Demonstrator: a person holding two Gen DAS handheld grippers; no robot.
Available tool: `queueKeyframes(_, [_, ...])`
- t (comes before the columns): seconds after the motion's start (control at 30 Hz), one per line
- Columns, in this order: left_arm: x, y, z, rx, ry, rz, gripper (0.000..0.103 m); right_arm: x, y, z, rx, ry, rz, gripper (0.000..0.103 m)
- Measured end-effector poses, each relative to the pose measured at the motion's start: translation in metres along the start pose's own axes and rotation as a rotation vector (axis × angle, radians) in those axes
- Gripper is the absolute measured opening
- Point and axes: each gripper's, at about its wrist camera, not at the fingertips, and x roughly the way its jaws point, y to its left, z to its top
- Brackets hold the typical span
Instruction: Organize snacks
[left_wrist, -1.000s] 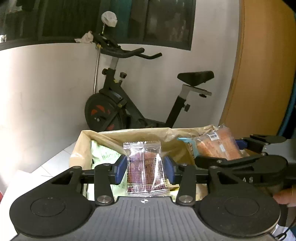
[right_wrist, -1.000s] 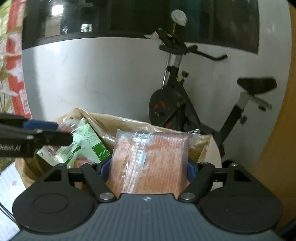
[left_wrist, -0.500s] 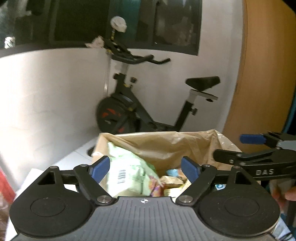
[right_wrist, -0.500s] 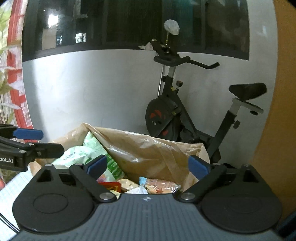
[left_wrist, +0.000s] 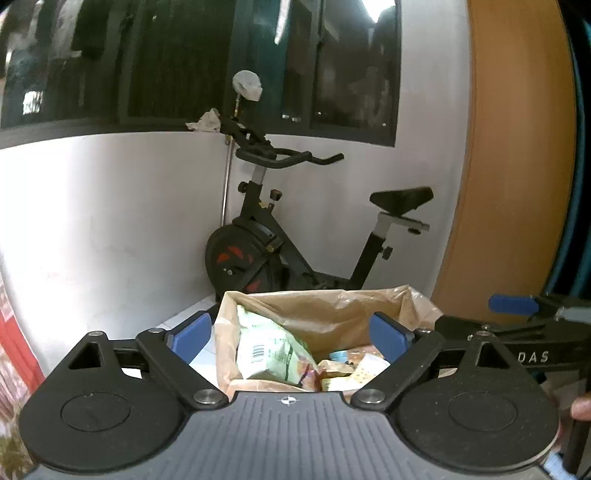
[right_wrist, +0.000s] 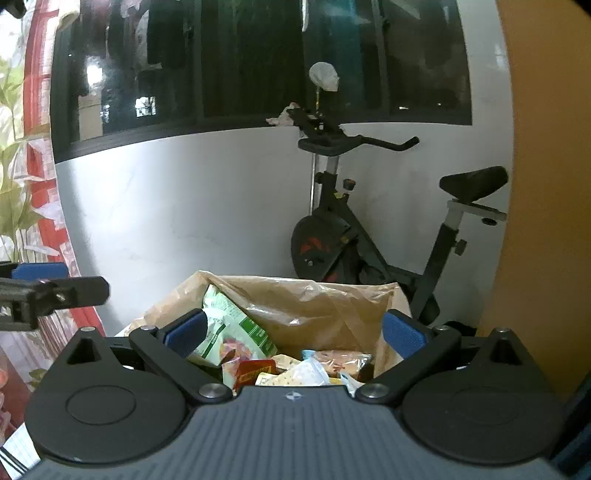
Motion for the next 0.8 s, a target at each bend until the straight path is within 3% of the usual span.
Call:
queueKeyframes(0.53, [-0.073,-0.010,-0.010,0.052,-0.051,0.174,0.096,-0.074,0.006,-0.010,0.058,-0.039,-0.014,0.103])
queueKeyframes(0.8, [-0.085,-0.008,-0.011,0.019,-0.051,0.175,0.096,-0.087,0.000,-0.018,0.119,-0.038,-0.008,0.103])
